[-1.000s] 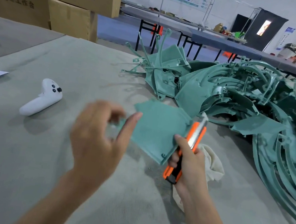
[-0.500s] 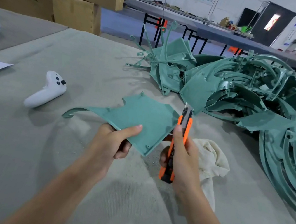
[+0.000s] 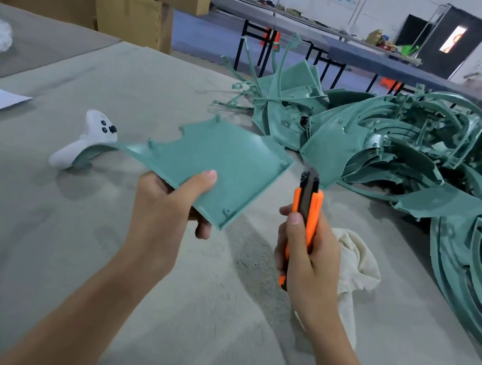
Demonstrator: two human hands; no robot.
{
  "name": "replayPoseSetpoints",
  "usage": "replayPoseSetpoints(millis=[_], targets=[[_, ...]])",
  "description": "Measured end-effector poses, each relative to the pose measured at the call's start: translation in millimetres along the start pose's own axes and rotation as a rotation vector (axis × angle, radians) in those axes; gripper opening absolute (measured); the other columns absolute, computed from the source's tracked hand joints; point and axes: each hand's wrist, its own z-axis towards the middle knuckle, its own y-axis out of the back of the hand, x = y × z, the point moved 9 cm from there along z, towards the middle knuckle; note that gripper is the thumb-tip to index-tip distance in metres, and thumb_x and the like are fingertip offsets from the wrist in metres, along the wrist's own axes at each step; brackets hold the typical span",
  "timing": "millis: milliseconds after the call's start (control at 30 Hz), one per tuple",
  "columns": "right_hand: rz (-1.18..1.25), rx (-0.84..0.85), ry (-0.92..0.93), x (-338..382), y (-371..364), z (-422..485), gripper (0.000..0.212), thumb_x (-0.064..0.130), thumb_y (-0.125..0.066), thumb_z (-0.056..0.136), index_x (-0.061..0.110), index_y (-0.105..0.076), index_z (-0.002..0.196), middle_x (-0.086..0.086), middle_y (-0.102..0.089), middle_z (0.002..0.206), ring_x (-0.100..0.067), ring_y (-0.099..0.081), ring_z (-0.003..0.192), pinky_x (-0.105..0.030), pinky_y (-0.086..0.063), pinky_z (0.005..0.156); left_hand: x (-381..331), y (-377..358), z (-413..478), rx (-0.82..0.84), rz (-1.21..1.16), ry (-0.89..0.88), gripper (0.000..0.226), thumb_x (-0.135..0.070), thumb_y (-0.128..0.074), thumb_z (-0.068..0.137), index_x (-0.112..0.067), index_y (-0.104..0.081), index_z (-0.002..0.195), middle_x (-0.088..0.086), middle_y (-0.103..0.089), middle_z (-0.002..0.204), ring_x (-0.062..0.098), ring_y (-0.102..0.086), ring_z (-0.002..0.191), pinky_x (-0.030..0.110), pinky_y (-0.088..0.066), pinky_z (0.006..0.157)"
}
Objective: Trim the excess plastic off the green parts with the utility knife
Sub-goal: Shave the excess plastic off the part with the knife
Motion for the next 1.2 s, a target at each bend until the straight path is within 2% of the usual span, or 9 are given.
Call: replayPoseSetpoints(millis=[133, 300, 433, 500, 833, 933, 1033, 1100, 1200], targets=[[-0.076, 0.058, -0.025, -7.2, -10.0, -2.5, 0.032, 0.050, -0.047, 0.093, 0.020, -0.058, 0.092, 0.007, -0.053, 0.062, -0.011, -0.048, 0.046, -0.023, -0.039, 0.043, 19.0, 4.2, 2.6, -0.039, 0.031, 0.144, 0.014, 0.001, -0.059, 0.086, -0.006, -0.060, 0.074, 0.002, -0.053, 0.054, 0.017, -0.039, 0.037, 0.020, -0.030, 0.033], [-0.117, 0.047, -0.018, -8.3, -10.2, -4.9, 0.034, 0.051, -0.046, 0.093, 0.019, -0.056, 0.089, 0.000, -0.052, 0.063, -0.016, -0.048, 0.046, -0.034, -0.041, 0.042, 11.2, 6.8, 2.9, -0.069, -0.026, 0.114, 0.019, 0.002, -0.058, 0.086, -0.009, -0.058, 0.070, 0.001, -0.052, 0.054, 0.015, -0.040, 0.037, 0.020, -0.029, 0.034], [-0.143, 0.053, 0.004, -5.5, -11.4, -5.5, 0.039, 0.051, -0.046, 0.094, 0.013, -0.056, 0.089, -0.012, -0.050, 0.064, -0.034, -0.048, 0.049, -0.050, -0.040, 0.043, 0.9, 13.5, 4.3, -0.116, -0.067, 0.065, 0.020, 0.002, -0.057, 0.086, -0.011, -0.058, 0.072, -0.002, -0.055, 0.056, 0.013, -0.042, 0.039, 0.018, -0.029, 0.035], [-0.153, 0.058, 0.000, -6.0, -12.4, -5.7, 0.042, 0.052, -0.045, 0.094, 0.011, -0.055, 0.088, -0.014, -0.049, 0.064, -0.037, -0.047, 0.051, -0.052, -0.038, 0.044, -0.8, 15.4, 4.7, -0.130, -0.066, 0.049, 0.018, 0.002, -0.057, 0.086, -0.011, -0.058, 0.074, -0.003, -0.056, 0.057, 0.013, -0.043, 0.040, 0.018, -0.029, 0.035], [-0.312, 0.066, 0.044, 0.8, -15.6, -5.0, 0.039, 0.049, -0.043, 0.096, 0.012, -0.054, 0.087, -0.011, -0.054, 0.064, -0.027, -0.051, 0.052, -0.048, -0.042, 0.051, -2.7, 12.5, 4.1, -0.071, 0.022, -0.027, 0.002, -0.012, -0.064, 0.074, -0.014, -0.064, 0.074, -0.003, -0.059, 0.060, 0.015, -0.043, 0.040, 0.021, -0.031, 0.033], [-0.329, 0.148, 0.141, 9.8, -28.4, -12.4, 0.031, 0.044, -0.042, 0.099, 0.017, -0.050, 0.085, -0.004, -0.050, 0.063, -0.018, -0.047, 0.048, -0.033, -0.038, 0.044, -3.5, 14.8, 4.5, -0.091, 0.011, -0.039, 0.011, -0.011, -0.064, 0.074, -0.020, -0.066, 0.068, -0.004, -0.059, 0.060, 0.014, -0.044, 0.041, 0.020, -0.031, 0.033], [-0.336, 0.285, 0.217, 14.0, -43.6, -20.9, 0.016, 0.036, -0.046, 0.101, 0.026, -0.046, 0.089, 0.006, -0.045, 0.059, -0.011, -0.044, 0.048, -0.015, -0.029, 0.048, -3.5, 18.7, 6.3, -0.113, 0.008, -0.037, 0.008, -0.011, -0.064, 0.074, -0.019, -0.065, 0.071, -0.004, -0.059, 0.060, 0.013, -0.045, 0.042, 0.020, -0.031, 0.033], [-0.319, 0.293, 0.208, 12.6, -42.5, -19.5, 0.017, 0.037, -0.046, 0.101, 0.024, -0.048, 0.090, 0.004, -0.047, 0.061, -0.011, -0.045, 0.048, -0.016, -0.030, 0.047, -2.4, 19.7, 7.2, -0.110, 0.010, -0.025, 0.004, -0.011, -0.064, 0.074, -0.015, -0.063, 0.076, -0.003, -0.059, 0.060, 0.013, -0.045, 0.042, 0.019, -0.031, 0.034], [-0.303, 0.167, 0.103, 3.1, -22.3, -6.0, 0.032, 0.043, -0.046, 0.100, 0.014, -0.052, 0.089, -0.007, -0.052, 0.064, -0.020, -0.046, 0.048, -0.033, -0.036, 0.043, 0.1, 17.0, 7.2, -0.083, 0.014, -0.001, 0.004, -0.011, -0.065, 0.072, -0.014, -0.064, 0.075, -0.003, -0.059, 0.061, 0.013, -0.045, 0.043, 0.019, -0.031, 0.033]])
